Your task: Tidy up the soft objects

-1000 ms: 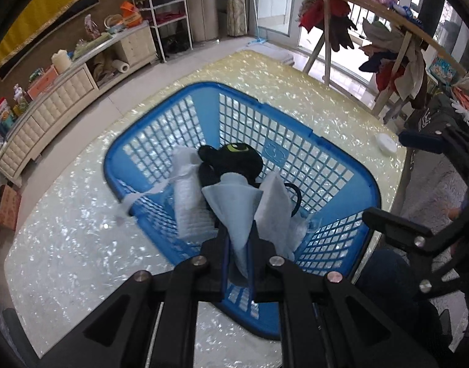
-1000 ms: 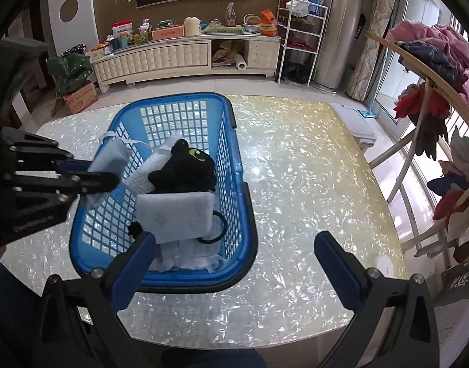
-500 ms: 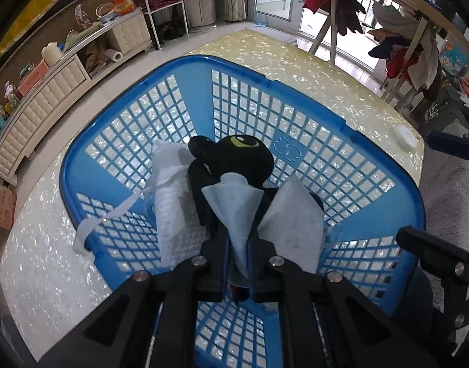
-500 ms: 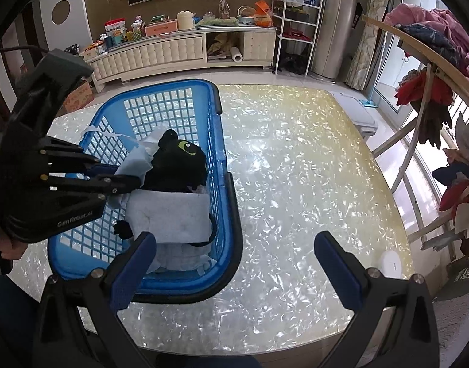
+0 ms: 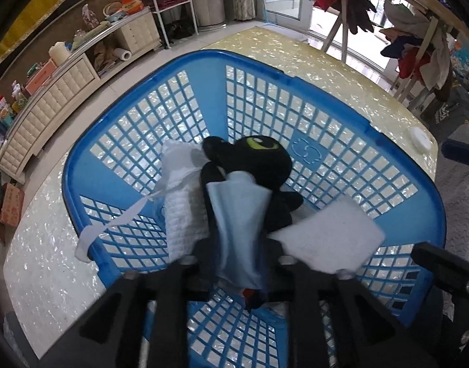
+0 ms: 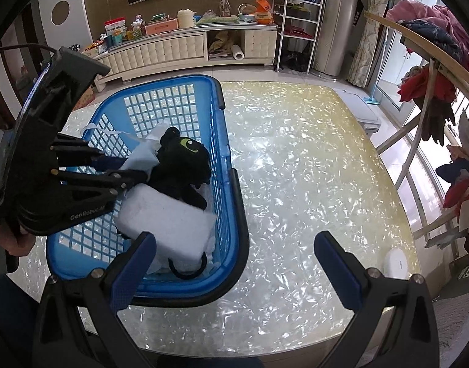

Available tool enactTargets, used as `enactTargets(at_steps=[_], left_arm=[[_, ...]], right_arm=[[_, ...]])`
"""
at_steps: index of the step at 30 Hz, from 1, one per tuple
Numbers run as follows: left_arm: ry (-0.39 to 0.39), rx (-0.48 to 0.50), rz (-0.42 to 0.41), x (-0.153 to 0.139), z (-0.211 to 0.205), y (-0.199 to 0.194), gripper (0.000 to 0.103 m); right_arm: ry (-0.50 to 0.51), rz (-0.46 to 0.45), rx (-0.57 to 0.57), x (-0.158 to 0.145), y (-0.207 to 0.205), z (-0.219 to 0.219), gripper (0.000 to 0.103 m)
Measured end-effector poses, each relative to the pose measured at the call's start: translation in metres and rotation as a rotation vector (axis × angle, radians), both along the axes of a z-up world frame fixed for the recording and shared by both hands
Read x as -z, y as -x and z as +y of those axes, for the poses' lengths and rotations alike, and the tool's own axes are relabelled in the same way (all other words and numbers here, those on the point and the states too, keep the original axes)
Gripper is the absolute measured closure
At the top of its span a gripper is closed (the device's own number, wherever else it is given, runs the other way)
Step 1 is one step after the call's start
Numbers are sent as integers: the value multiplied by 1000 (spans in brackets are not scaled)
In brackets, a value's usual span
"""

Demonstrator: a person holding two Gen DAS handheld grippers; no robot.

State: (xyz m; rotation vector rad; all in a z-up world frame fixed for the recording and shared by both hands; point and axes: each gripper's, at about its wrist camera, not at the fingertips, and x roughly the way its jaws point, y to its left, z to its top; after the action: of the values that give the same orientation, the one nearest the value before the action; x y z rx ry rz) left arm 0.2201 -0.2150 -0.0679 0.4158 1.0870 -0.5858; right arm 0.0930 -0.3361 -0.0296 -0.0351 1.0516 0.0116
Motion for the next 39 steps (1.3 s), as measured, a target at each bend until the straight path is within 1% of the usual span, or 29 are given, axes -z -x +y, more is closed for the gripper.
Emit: enactTargets(at_steps=[1, 2, 4, 7, 13, 17, 18, 20, 23, 28, 34, 39], left_arm=[[-3, -7, -4, 0, 0, 0, 64], [0, -11, -9, -1, 1, -1, 48], [14, -10, -16, -5, 1, -2, 31], [9, -7, -25, -6, 0, -2, 23], [3, -7, -17, -6, 0, -1, 23], [34, -7, -8, -14, 2, 2, 23], [38, -9, -14, -16, 3, 2, 22], [44, -24, -43, -24, 7, 5, 17], [56, -46, -67, -33, 13, 7, 13], [79, -69, -98, -48, 27, 14, 12], [105, -108, -117, -56, 56, 32, 12], [134, -168, -129, -59, 94, 53, 12]], right_arm=[[-1, 0, 0, 0, 0, 0, 0], [-1, 0, 0, 0, 0, 0, 0], [-1, -2, -2, 0, 1, 0, 0], [-3, -1, 3, 1, 1, -1, 0], [-3, 2, 13, 2, 3, -2, 0], [0, 2, 19, 0, 5, -1, 0], [0, 0, 19, -1, 6, -1, 0], [4, -7, 19, -4, 7, 0, 0], [9, -17, 18, -9, 9, 4, 0], [17, -33, 14, -16, 14, 14, 0], [14, -52, -6, -25, 20, 34, 0], [16, -63, -34, -30, 27, 58, 0]])
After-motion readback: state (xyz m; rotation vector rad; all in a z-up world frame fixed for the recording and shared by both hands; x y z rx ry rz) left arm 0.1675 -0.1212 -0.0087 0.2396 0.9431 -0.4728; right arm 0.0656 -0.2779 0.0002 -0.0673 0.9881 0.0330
